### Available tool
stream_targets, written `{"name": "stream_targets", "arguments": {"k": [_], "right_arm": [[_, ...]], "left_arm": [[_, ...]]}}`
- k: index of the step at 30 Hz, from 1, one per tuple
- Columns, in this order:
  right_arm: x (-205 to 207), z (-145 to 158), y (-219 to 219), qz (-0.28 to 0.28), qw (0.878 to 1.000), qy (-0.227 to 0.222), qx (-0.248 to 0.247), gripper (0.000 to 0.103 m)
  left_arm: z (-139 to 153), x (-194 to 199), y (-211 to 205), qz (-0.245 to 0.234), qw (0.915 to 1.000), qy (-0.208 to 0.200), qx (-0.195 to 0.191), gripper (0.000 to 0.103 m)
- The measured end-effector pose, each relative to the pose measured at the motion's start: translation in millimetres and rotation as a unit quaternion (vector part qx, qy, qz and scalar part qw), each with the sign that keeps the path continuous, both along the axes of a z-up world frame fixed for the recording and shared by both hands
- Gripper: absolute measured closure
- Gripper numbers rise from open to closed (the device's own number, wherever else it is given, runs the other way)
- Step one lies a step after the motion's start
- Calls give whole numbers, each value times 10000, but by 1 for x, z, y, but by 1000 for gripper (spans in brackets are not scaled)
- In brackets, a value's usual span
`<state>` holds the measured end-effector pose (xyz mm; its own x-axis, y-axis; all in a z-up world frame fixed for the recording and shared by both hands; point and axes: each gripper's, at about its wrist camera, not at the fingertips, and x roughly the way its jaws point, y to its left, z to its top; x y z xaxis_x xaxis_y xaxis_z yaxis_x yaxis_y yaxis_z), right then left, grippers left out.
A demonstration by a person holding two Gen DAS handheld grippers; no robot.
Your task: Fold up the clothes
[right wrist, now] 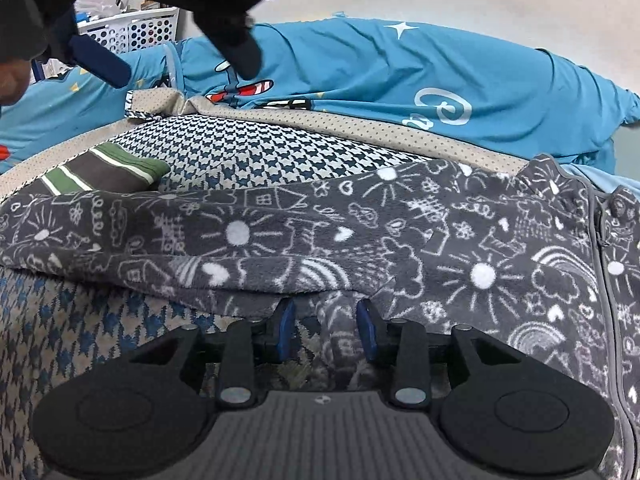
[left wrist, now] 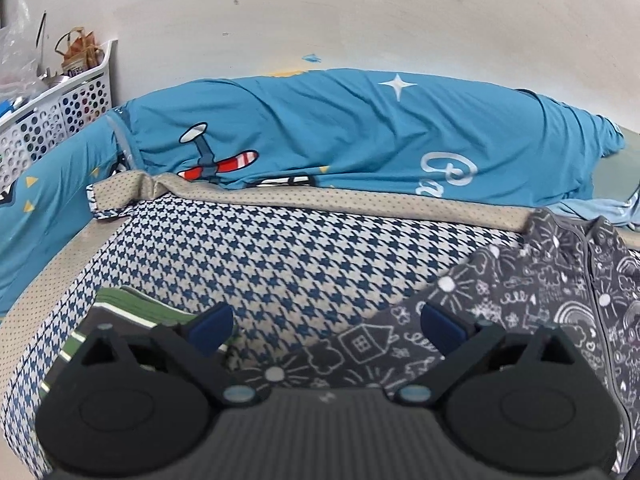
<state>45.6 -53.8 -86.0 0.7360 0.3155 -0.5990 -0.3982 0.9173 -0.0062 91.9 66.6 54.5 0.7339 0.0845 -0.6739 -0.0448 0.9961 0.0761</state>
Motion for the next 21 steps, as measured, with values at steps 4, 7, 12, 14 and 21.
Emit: {"name": "stream_targets", "arguments": {"k": [4, 7, 12, 14, 21], "right_arm": [[-4, 7, -4, 219, 9997, 63, 72, 61], [-13, 15, -12, 440, 9988, 129, 140, 61], [-31, 28, -36, 623, 9974, 188, 297, 61], [-37, 33, -47, 629, 9975, 160, 265, 61], [-46, 40, -97, 354, 9993, 83, 100, 61]], "left_arm": [[-1, 1, -9, -38, 10000, 33, -21, 2], [-2, 2, -15, -83, 9999, 57, -54, 2], [-6, 2, -31, -212, 9997, 108, -47, 2], [-9, 2, -41, -303, 9994, 143, -41, 2], [-27, 3, -82, -721, 9968, 345, -61, 2]]}}
